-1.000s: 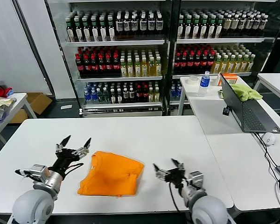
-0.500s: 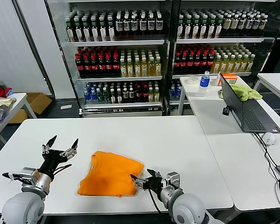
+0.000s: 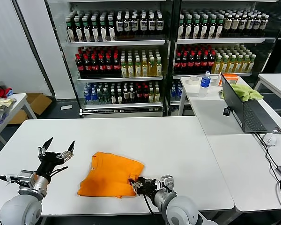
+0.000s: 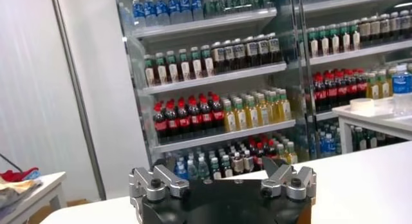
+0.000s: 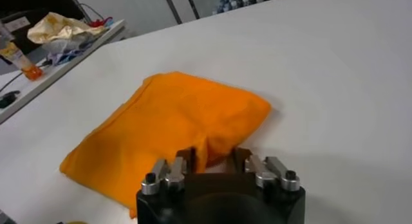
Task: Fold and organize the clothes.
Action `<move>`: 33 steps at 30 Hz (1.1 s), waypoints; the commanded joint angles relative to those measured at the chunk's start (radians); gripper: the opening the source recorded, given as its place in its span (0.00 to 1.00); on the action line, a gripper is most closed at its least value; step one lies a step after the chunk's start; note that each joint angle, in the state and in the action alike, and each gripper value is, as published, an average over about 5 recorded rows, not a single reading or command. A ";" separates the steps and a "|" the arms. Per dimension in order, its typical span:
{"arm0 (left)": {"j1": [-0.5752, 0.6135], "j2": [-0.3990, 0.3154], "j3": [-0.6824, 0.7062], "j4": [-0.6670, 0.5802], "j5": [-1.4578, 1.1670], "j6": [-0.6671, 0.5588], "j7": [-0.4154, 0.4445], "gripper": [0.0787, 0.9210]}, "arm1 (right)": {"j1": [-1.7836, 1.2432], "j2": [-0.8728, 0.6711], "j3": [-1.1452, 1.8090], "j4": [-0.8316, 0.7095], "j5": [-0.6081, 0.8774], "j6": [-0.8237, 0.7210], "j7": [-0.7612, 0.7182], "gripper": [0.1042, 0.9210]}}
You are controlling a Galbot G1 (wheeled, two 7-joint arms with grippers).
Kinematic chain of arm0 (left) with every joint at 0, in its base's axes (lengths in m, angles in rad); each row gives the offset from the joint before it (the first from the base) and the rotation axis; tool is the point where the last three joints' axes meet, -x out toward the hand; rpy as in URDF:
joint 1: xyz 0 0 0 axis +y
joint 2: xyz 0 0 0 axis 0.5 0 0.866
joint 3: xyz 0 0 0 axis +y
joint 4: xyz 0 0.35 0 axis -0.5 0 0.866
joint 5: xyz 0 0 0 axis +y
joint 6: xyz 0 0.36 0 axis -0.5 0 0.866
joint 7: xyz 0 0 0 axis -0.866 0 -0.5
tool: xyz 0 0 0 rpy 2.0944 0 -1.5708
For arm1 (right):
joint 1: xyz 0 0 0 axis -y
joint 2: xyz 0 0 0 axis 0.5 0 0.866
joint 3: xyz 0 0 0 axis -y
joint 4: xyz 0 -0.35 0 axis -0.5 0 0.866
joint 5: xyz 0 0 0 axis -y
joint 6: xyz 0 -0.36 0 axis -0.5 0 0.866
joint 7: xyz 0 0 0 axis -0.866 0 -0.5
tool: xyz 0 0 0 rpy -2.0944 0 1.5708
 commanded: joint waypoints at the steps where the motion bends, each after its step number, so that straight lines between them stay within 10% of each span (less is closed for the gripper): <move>1: 0.005 0.001 -0.007 0.003 0.007 -0.007 -0.001 0.88 | 0.015 0.009 -0.013 -0.003 0.055 -0.002 0.030 0.37; 11: 0.008 0.000 -0.007 0.003 0.010 -0.009 -0.002 0.88 | 0.030 -0.001 0.028 -0.036 0.006 -0.002 0.036 0.03; 33: -0.016 -0.017 0.039 0.041 0.061 -0.088 0.014 0.88 | -0.109 -0.072 0.348 -0.031 -0.147 0.001 -0.087 0.00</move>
